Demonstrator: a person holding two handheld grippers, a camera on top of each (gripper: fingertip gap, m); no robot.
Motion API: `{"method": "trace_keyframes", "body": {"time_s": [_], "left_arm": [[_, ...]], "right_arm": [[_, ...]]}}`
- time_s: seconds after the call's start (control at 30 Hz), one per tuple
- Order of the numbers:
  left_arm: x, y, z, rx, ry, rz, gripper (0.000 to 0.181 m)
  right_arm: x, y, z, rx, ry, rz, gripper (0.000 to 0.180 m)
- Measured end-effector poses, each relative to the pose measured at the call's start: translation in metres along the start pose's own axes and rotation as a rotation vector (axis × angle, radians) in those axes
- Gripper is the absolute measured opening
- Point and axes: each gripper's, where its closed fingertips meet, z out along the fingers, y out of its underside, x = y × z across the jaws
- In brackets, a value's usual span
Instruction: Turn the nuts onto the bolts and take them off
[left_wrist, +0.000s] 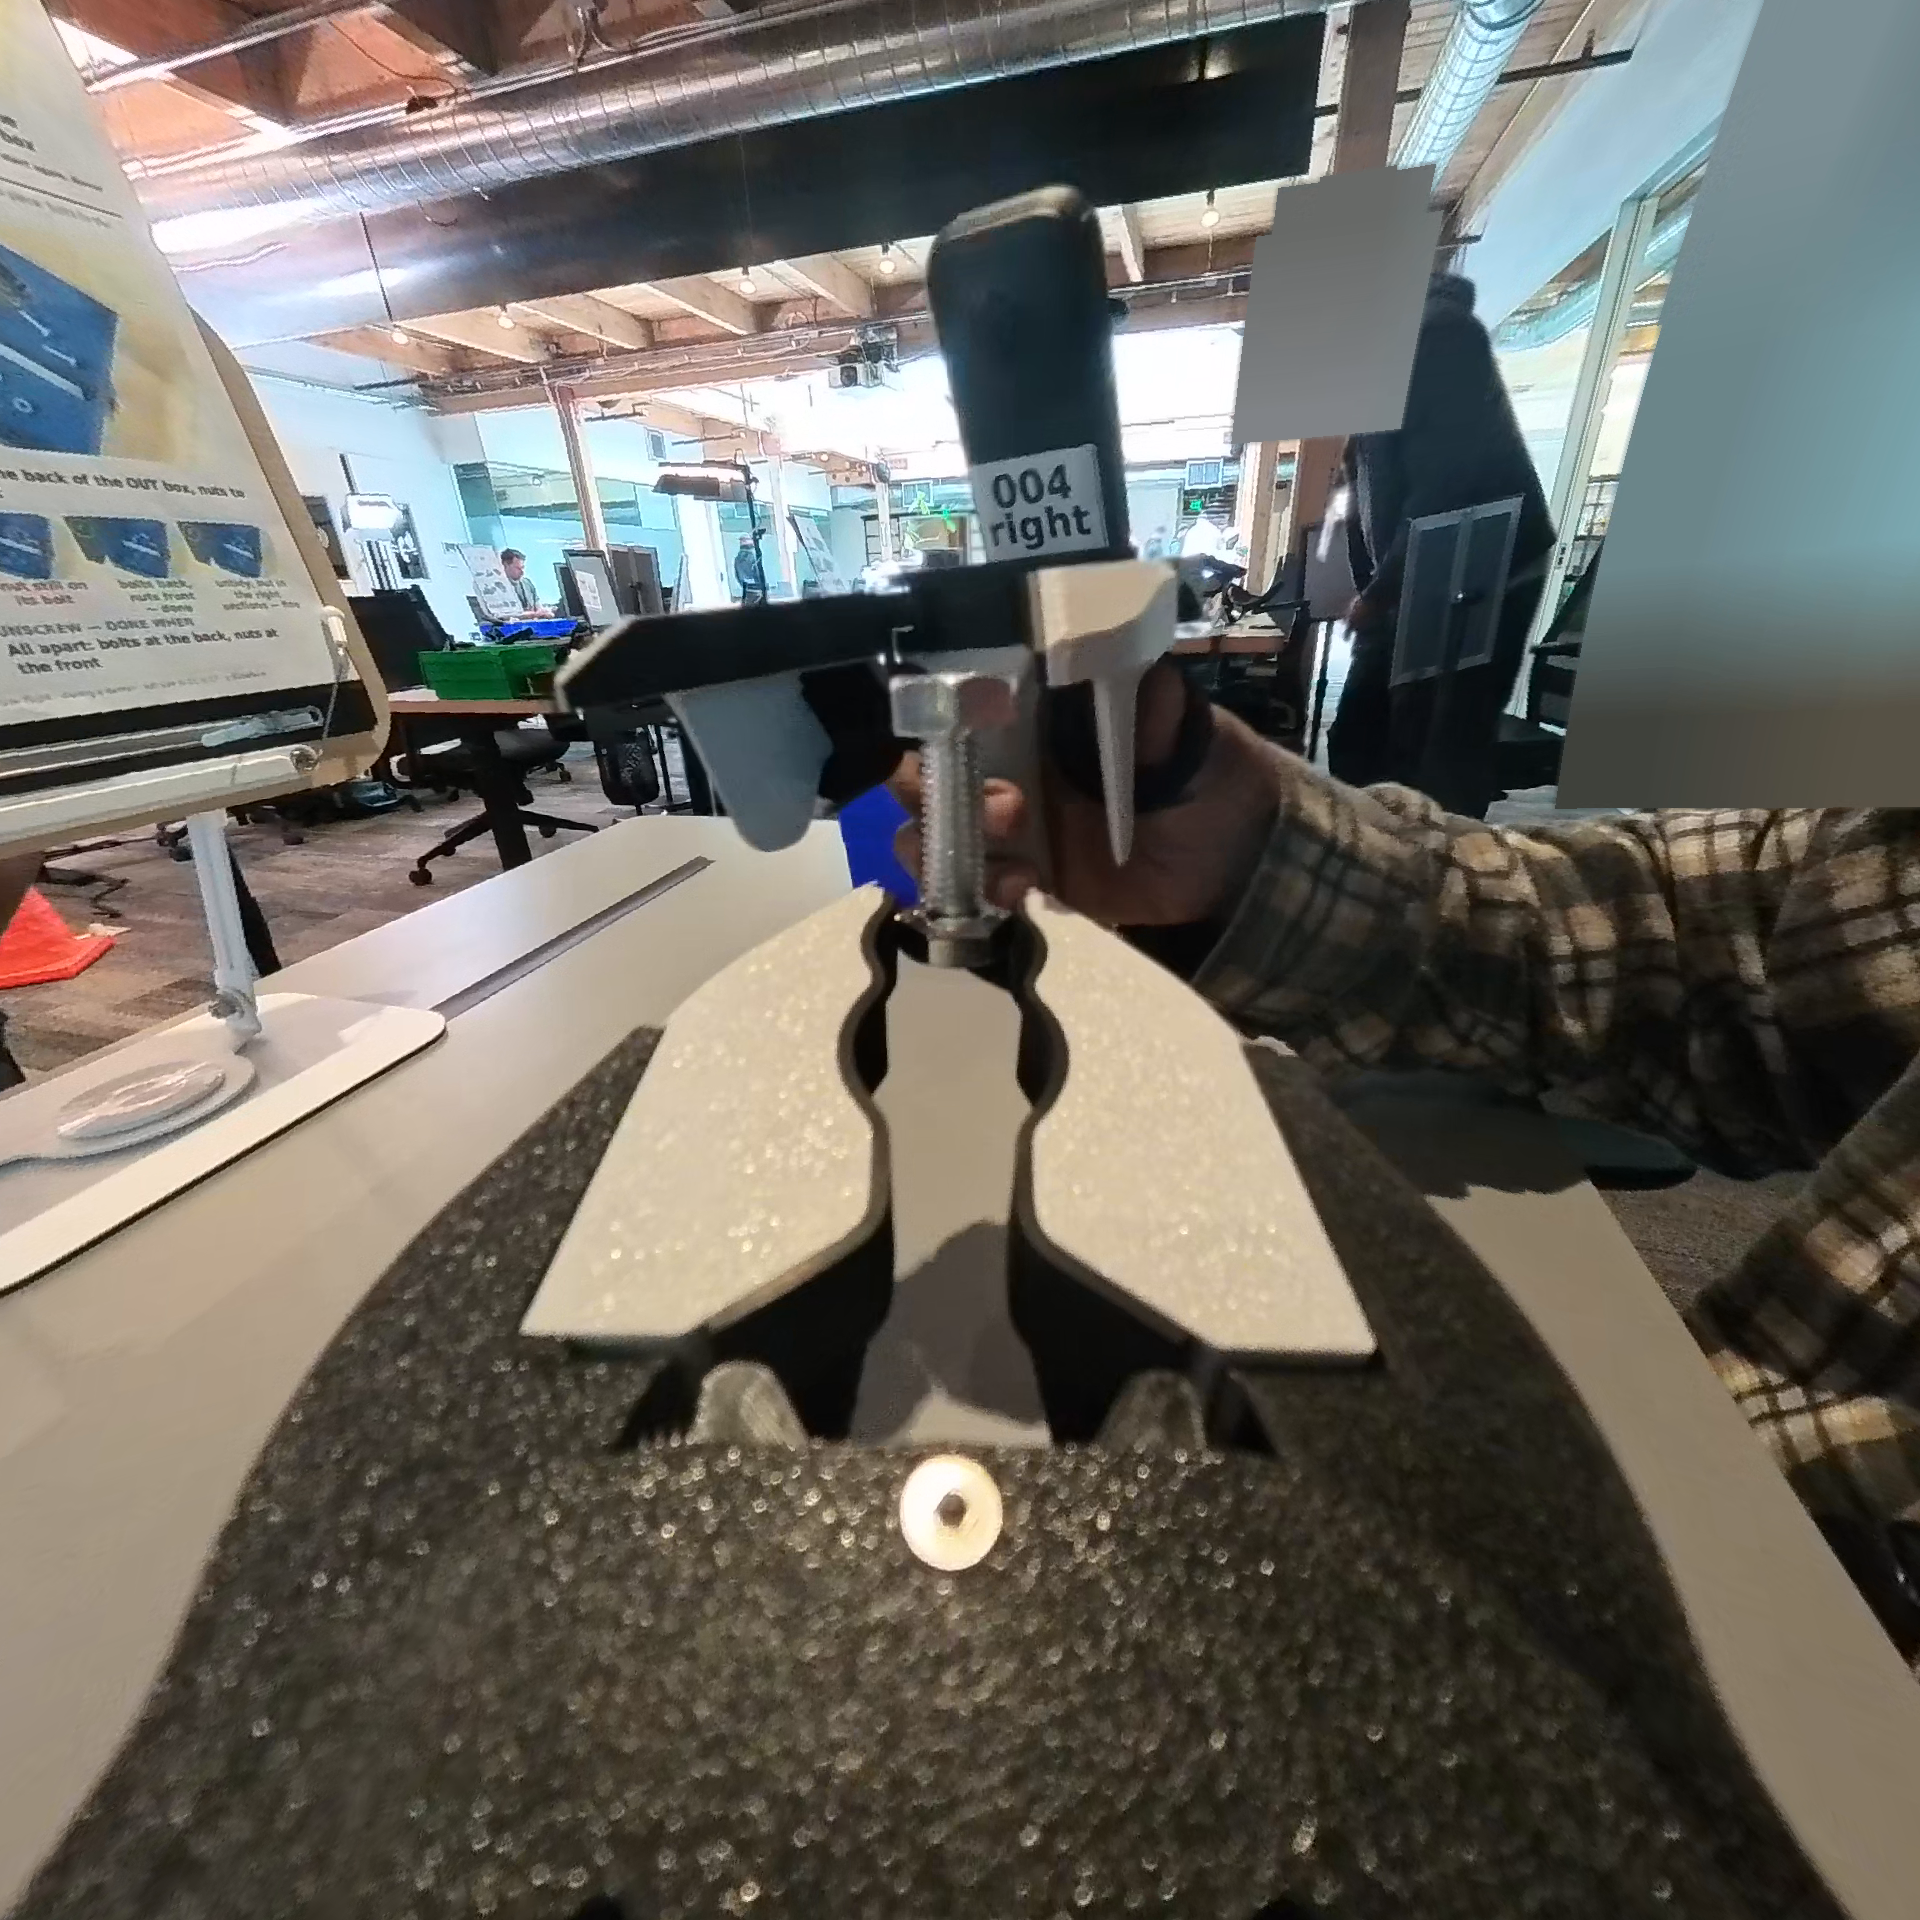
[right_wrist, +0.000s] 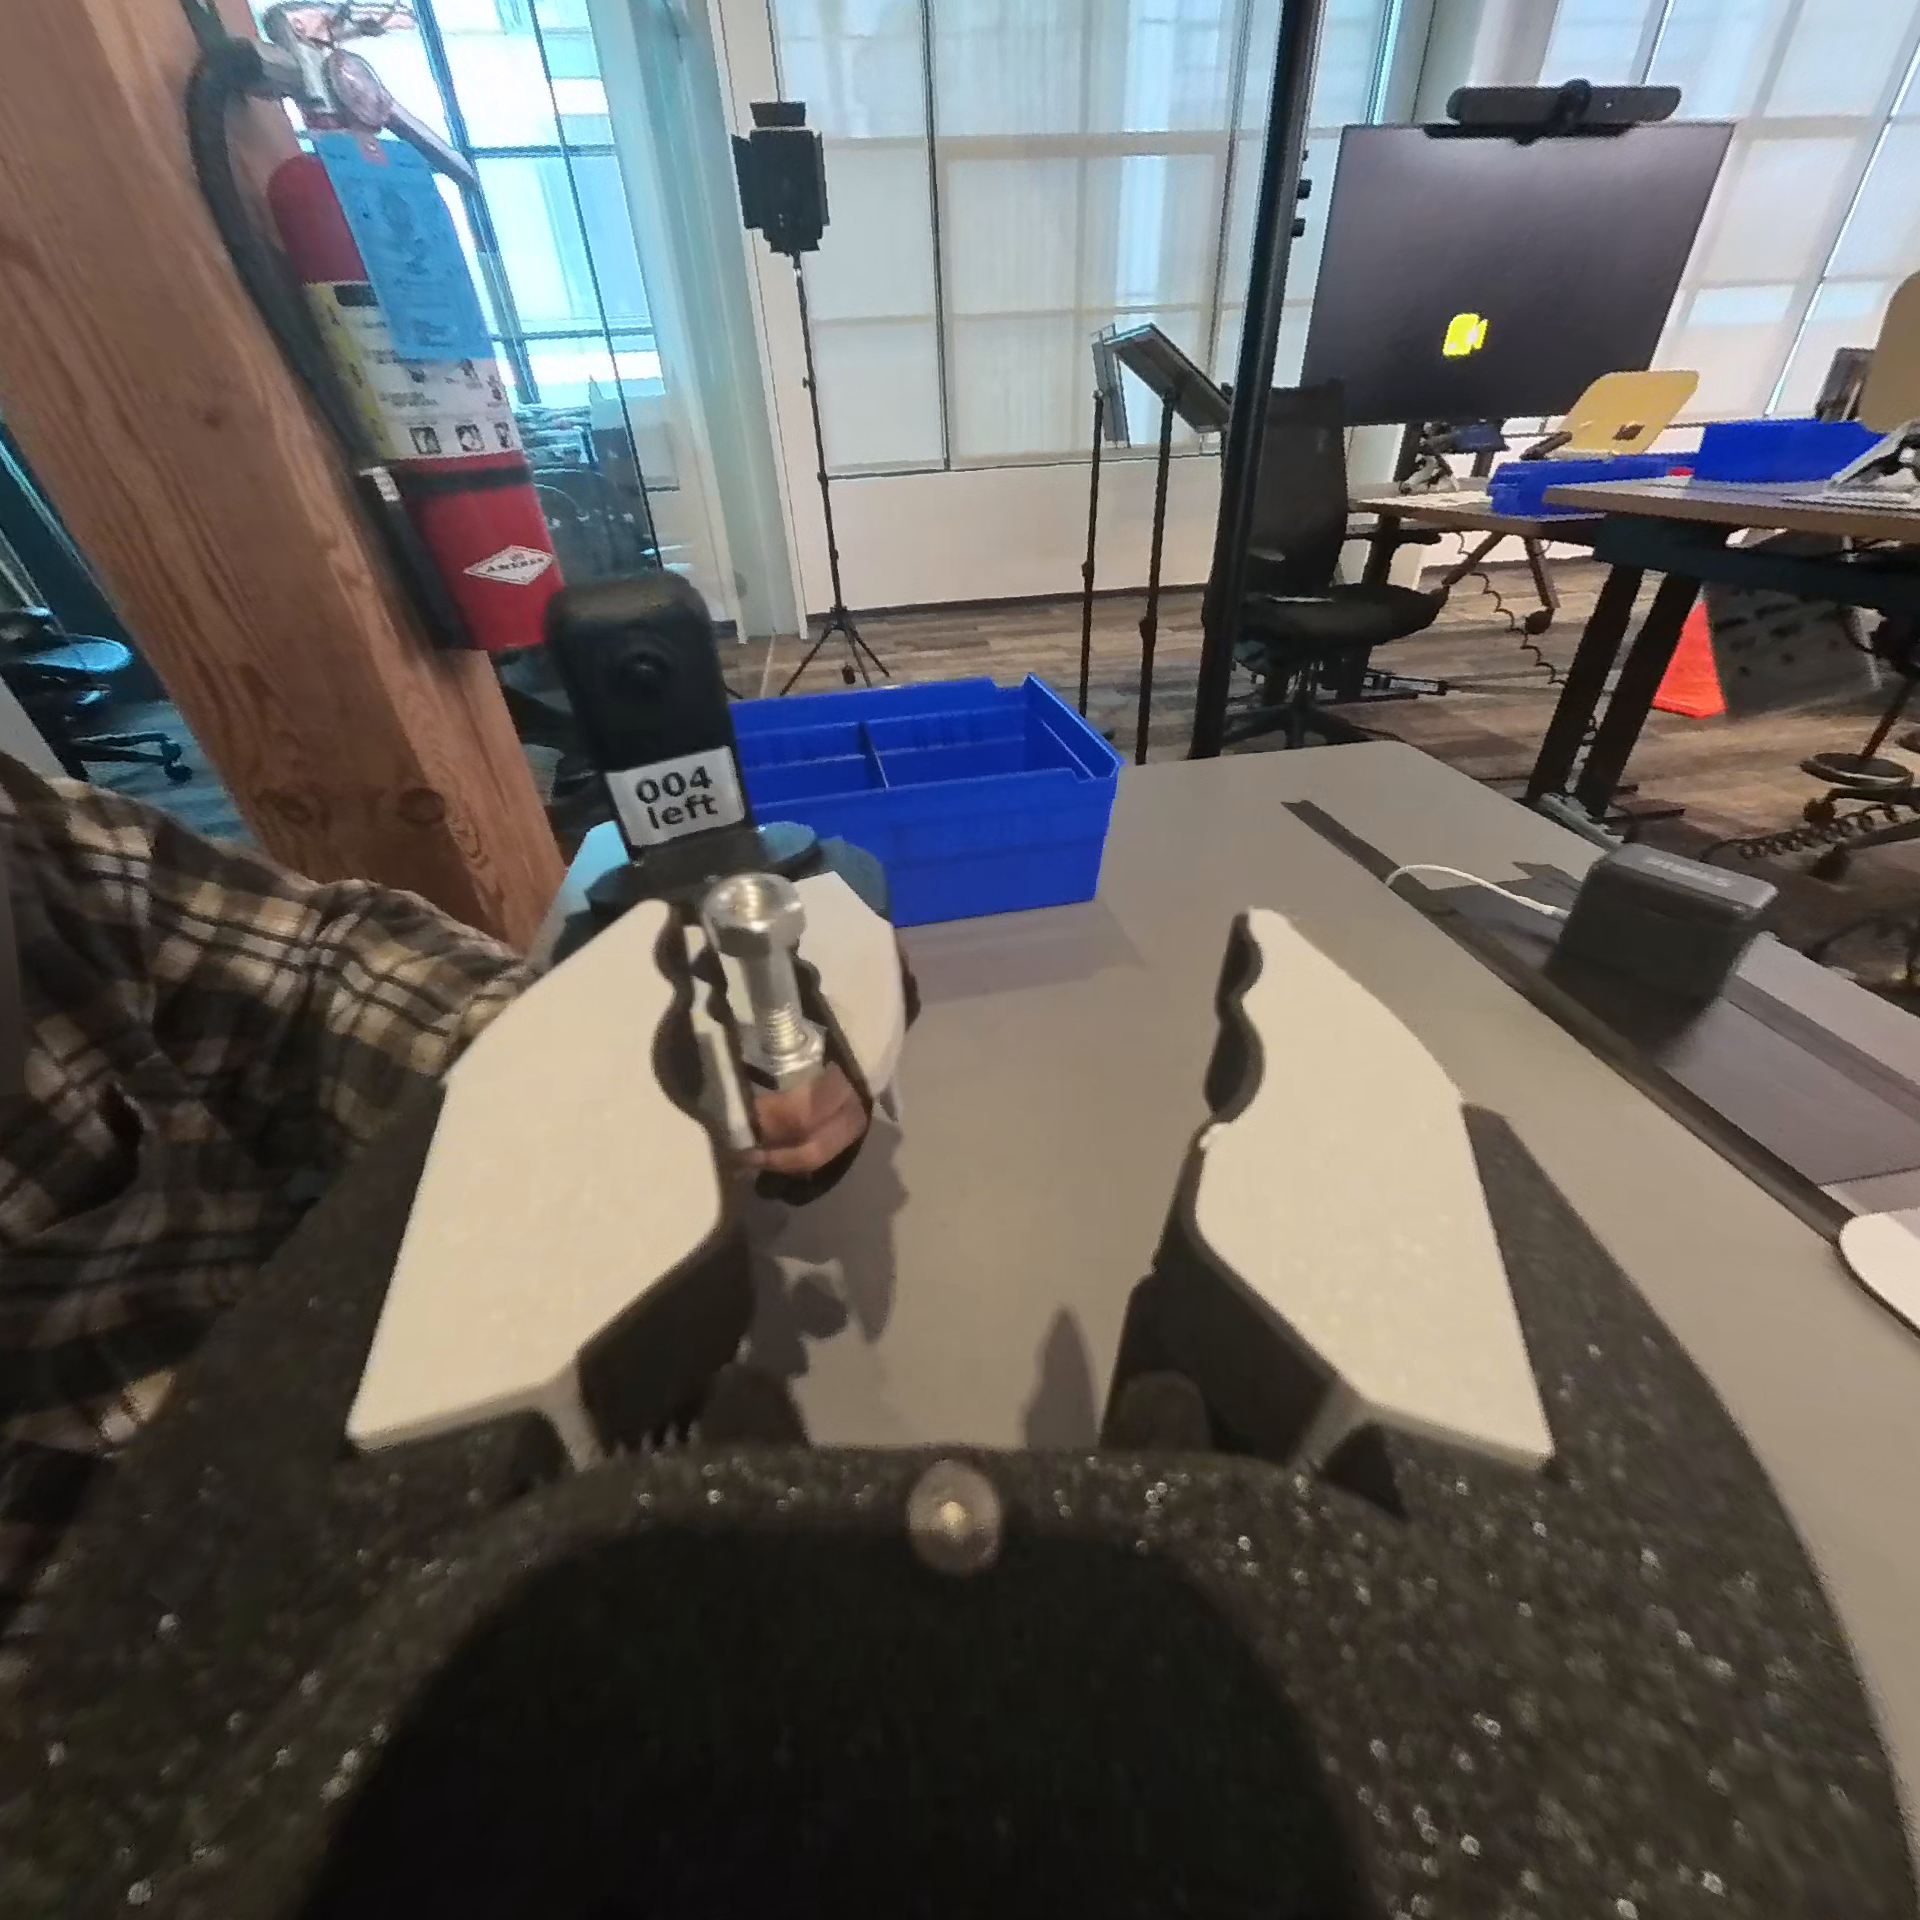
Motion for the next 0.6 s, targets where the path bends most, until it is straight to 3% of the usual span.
{"method": "trace_keyframes", "body": {"time_s": [0.13, 0.33, 0.6], "left_arm": [[-0.005, 0.0, -0.001, -0.003, -0.03, 0.005, 0.02], [-0.017, 0.008, -0.001, -0.04, -0.116, 0.003, 0.019], [-0.023, 0.011, -0.001, -0.054, -0.147, -0.015, 0.019]], "right_arm": [[-0.006, -0.002, -0.004, 0.023, 0.054, 0.042, 0.084], [0.003, 0.014, -0.012, 0.063, 0.389, 0.099, 0.068], [-0.012, 0.007, 0.005, 0.087, 0.377, 0.071, 0.044]]}}
